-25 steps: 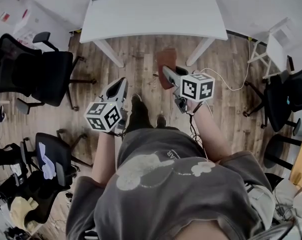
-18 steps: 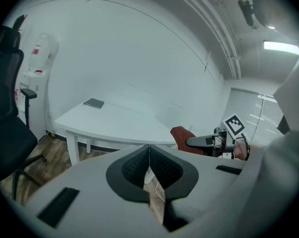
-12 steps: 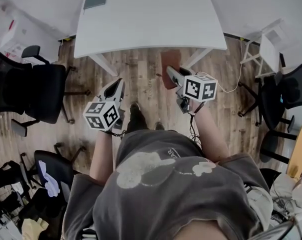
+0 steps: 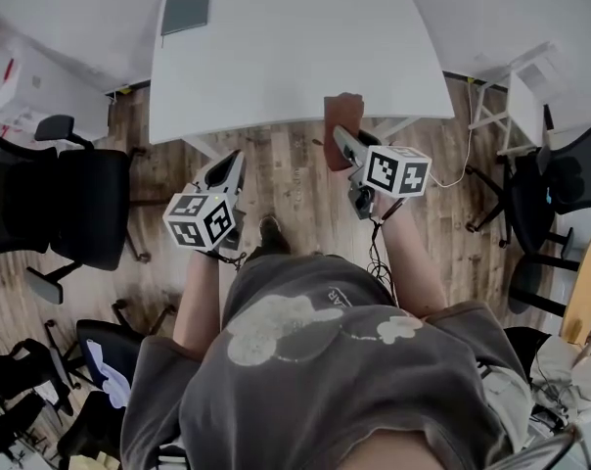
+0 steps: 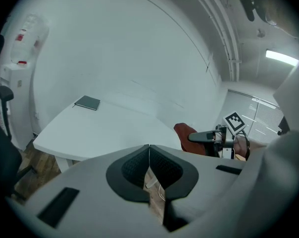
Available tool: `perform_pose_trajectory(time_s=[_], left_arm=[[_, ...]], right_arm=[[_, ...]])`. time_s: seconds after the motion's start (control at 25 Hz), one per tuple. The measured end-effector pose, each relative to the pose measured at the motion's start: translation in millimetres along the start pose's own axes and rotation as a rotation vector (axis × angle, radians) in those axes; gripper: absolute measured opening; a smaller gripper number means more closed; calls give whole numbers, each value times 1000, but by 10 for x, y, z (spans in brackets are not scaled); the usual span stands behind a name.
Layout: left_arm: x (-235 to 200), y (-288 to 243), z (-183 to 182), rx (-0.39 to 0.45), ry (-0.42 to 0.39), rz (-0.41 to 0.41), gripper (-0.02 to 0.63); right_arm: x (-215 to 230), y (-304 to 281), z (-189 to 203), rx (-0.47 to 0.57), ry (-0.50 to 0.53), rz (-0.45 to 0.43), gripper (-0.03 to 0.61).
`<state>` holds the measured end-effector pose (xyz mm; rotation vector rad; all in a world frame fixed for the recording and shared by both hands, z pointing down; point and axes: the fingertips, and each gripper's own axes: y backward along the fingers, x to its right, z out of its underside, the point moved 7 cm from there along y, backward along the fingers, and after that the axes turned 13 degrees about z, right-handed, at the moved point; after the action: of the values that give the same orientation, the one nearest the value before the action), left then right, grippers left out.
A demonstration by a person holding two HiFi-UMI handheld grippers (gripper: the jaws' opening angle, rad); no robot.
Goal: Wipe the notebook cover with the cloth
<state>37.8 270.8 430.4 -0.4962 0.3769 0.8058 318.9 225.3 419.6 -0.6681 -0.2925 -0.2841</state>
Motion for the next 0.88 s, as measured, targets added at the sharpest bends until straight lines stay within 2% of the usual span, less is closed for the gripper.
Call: perform_pose_trajectory(time_s=[0.4,0.6,0.88], left_arm=[[-554,-134,-285,-31,3,52,-6],[-698,-212,-385,-53,-2,83,-6],[-829,-467,-474,-71,15,77,-6]], right_arm=[[-206,-399,-199,17,-27,47,80],[-247,-492,-226,15,-44,70,80],[-122,-718,-346,4,-61,55,80]])
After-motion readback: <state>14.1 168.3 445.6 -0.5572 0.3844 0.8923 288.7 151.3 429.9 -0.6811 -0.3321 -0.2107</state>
